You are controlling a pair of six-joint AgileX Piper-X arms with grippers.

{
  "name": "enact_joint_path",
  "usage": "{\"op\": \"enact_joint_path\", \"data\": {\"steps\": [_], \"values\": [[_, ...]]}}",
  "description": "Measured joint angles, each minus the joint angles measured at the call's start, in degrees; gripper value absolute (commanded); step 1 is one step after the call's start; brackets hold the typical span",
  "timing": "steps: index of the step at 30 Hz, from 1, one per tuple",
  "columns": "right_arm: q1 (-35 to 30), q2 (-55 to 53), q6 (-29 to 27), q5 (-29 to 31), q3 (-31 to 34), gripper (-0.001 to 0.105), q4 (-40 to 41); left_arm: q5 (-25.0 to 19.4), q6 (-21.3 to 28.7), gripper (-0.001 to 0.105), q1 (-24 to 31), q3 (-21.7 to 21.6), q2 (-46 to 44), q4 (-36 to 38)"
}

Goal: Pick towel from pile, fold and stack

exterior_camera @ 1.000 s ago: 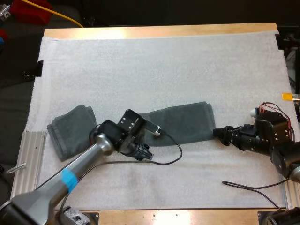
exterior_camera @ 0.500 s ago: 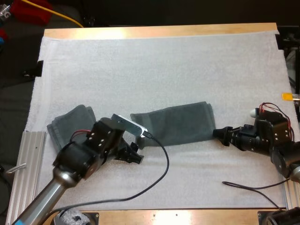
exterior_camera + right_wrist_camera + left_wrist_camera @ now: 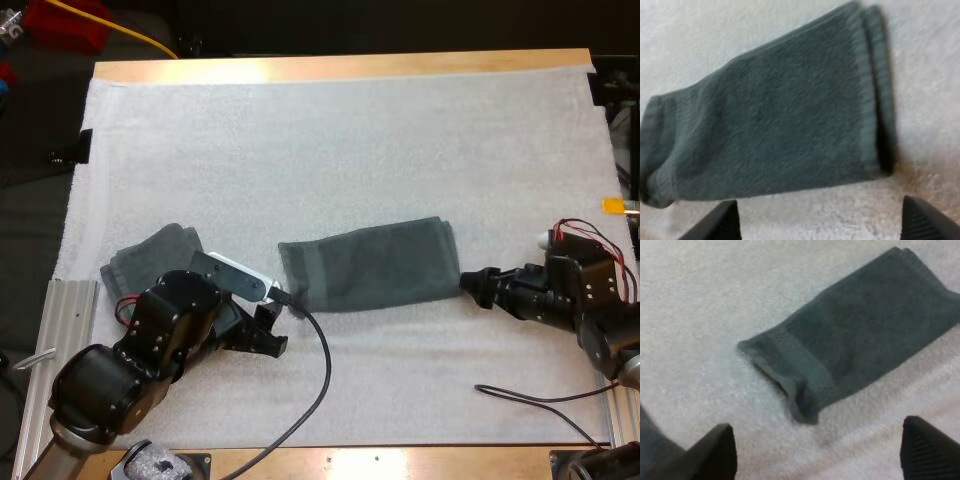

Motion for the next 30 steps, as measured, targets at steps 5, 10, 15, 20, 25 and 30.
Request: {"op": "enact_joint_path", "data": {"steps": [5, 10, 15, 20, 25, 30], "values": [[0.00, 0.00, -2.00, 2.94, 0.00, 0.064, -0.12, 5.39, -0.06, 0.066, 0.00, 0.00, 0.00, 0.00], [0.00, 0.00, -3.25, 5.78, 0.00, 0.064, -0.35, 6.00, -0.43, 0.066, 0.00, 0.00, 0.00, -0.55], [-0.57, 0.44, -4.03, 9.23, -0.41, 0.064, -0.35, 8.30, -1.18, 0.066, 0.00, 0.00, 0.00, -2.43], [-5.40, 3.90, -5.86, 7.38, -2.94, 0.064, -0.43, 9.80, -1.87, 0.066, 0.00, 0.00, 0.00, -5.22], [-10.66, 9.37, -8.26, 0.89, -5.87, 0.064, -0.48, 9.80, -1.87, 0.066, 0.00, 0.00, 0.00, -5.65], [-13.48, 16.42, -10.32, -7.38, -7.76, 0.064, -1.41, 9.80, -1.87, 0.066, 0.00, 0.00, 0.00, -5.65]]}}
